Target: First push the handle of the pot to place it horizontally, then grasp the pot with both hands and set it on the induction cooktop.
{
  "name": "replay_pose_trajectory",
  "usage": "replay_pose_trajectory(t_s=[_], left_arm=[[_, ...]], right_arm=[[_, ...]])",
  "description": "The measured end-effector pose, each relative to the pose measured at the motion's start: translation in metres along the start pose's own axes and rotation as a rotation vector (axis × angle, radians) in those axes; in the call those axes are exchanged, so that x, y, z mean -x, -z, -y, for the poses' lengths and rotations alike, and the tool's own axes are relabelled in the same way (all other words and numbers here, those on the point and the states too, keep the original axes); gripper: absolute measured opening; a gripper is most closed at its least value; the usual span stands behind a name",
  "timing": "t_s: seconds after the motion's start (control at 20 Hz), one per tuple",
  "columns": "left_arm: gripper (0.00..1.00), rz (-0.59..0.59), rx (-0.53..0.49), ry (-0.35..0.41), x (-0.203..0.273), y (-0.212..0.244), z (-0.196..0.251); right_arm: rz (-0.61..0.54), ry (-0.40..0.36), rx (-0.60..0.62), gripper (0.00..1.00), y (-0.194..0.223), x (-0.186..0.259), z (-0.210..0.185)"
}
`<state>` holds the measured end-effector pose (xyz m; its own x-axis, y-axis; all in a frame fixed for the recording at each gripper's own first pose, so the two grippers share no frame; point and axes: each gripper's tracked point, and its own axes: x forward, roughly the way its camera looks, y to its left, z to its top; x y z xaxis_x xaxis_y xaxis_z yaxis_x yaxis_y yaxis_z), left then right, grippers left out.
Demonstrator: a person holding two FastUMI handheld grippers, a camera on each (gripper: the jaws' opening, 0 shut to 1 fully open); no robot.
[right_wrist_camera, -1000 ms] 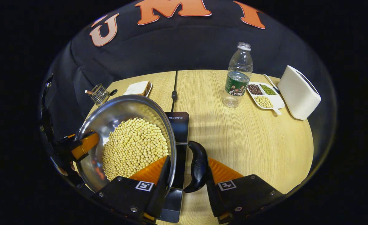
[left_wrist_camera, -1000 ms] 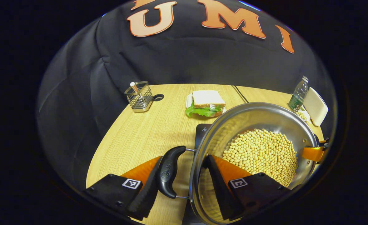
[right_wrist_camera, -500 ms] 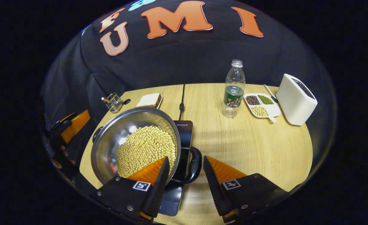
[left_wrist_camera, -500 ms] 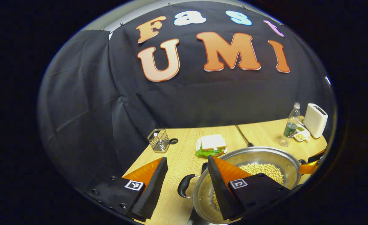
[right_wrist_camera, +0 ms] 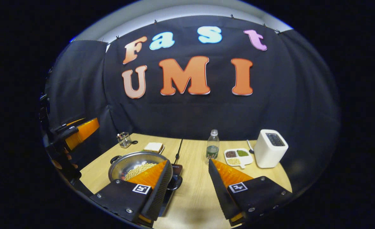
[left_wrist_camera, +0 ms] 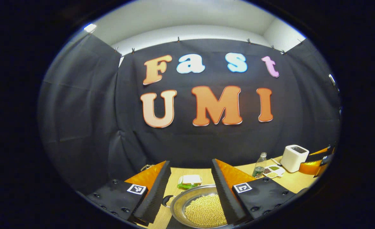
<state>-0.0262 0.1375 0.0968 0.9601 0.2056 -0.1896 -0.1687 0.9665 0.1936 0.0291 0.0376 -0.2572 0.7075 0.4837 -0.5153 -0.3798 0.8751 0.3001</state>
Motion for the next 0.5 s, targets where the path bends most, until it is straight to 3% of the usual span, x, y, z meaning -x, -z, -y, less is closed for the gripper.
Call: replay_pose_trajectory(t_s=[0.3,0.5], left_arm=[[0.96,0.185,0.034,0.031,0.055,-0.079,0.026],[0.99,0.281,0.091,0.006,0.087,-0.122,0.027]], right_arm=[[0.247,0.025,0.061,0.81,-0.073,0.065,0.021],[0.375,0.081,0.115,0.96,-0.103,0.103,0.042]])
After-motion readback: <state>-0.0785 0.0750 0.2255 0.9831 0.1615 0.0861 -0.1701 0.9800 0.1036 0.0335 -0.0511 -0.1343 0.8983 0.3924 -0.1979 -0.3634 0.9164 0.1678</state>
